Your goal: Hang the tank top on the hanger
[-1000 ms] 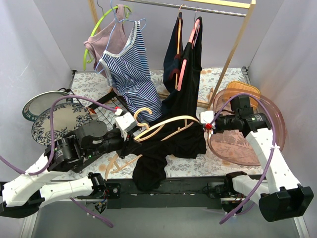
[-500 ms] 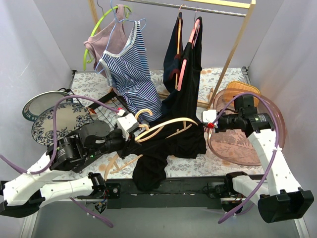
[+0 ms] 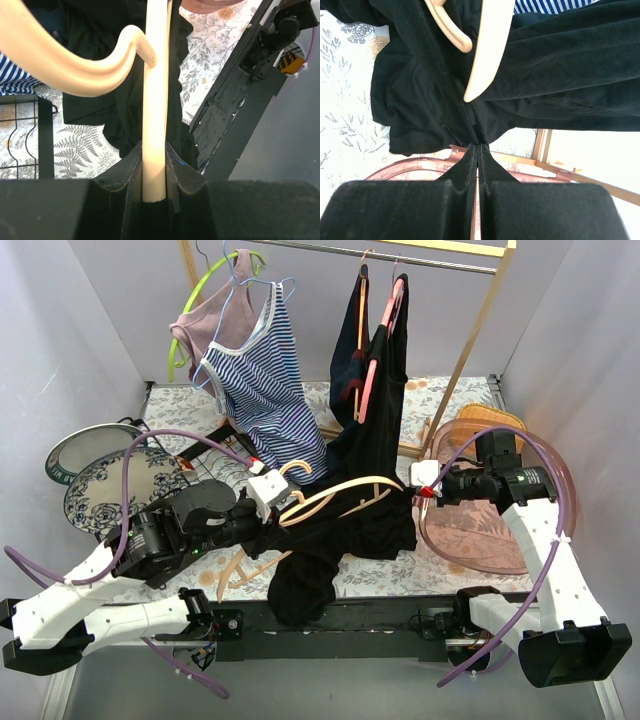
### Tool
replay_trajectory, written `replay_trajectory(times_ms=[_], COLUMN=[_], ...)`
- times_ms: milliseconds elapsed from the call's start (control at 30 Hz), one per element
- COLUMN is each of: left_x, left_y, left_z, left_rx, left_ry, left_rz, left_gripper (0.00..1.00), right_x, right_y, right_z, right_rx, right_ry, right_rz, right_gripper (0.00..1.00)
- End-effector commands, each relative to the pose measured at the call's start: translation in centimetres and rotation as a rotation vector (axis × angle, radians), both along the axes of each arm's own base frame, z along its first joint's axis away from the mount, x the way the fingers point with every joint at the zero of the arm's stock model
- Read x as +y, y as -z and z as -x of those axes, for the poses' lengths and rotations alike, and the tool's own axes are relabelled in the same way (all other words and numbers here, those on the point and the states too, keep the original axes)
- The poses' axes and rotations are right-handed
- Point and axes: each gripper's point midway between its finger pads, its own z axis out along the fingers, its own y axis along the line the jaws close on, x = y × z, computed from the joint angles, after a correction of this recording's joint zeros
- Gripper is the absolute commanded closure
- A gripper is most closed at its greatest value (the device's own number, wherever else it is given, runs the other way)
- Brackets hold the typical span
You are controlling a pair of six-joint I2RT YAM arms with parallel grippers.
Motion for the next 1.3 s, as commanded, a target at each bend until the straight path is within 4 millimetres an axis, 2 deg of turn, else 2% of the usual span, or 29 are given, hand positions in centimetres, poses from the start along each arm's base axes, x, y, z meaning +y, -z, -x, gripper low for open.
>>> replay_trajectory(times_ms=[0,367,700,933,1100,1267], left_x=[1.2,1.1,0.7,1.2,1.4,1.6], left_y=[-2.9,-3.2,-2.4,-0.1,0.7,0.5], left_z=[0.8,1.1,1.9,0.5,-0.3,-1.0], left_rx=[-0.042,-0.049,-0.026,-0.010,-0.012,-0.023], left_ry=[0.012,0.036,0.086,0.010,-0.025,-0.072], left_rz=[0.079,0.094,0.078,-0.029,-0.074,-0.076], left_gripper=[1.00,1.00,1.00,1.00,1.00,1.00], right_x=[-1.9,-2.1,-2.5,-2.6,-2.8,-3.0], right_y=[-0.3,-0.9,-1.0,-1.1,-1.0,-1.0], right_z=[-1.8,-2.4,-2.7,-2.6,-2.5,-2.4], right_rx=[-0.045,-0.051,-0.045,-0.047,-0.051,-0.051], right_ry=[0.070,0.082,0.096,0.095,0.096,0.098], right_rz=[0.068,0.058,0.050,0.048,0.051,0.053], right_gripper=[0.99,0.99,0.99,0.99,0.99,0.99])
